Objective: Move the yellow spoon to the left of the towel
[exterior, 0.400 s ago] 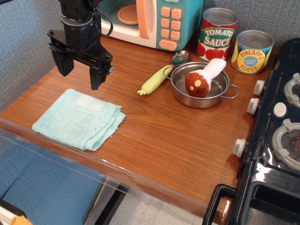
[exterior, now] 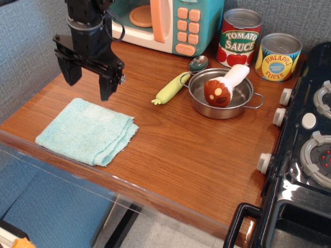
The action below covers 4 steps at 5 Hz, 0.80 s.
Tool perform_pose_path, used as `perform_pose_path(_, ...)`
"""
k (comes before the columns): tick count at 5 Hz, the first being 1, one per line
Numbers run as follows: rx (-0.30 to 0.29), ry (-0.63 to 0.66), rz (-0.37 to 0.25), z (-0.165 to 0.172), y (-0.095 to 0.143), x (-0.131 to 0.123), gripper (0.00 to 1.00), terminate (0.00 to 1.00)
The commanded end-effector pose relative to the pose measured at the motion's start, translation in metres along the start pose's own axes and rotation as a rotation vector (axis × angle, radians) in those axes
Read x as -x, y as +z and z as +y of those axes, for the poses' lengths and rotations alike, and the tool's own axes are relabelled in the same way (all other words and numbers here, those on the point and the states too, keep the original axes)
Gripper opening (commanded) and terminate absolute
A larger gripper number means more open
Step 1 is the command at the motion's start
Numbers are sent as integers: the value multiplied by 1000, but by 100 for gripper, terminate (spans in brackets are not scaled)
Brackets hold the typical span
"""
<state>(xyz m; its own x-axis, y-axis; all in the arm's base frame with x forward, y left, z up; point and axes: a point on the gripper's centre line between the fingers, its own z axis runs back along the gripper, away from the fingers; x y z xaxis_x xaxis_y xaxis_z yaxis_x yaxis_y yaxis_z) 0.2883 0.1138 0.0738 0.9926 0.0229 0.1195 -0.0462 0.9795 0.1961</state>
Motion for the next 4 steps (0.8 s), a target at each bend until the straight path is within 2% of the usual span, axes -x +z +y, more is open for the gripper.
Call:
perform_pose_path(1, 34, -17, -31, -37, -1, -40, 100, 0)
perform_pose_path(3, 31, -9, -32, -58, -19, -76, 100, 0)
perform_pose_path(4, 43, 19, -23, -60, -26, -83, 100, 0)
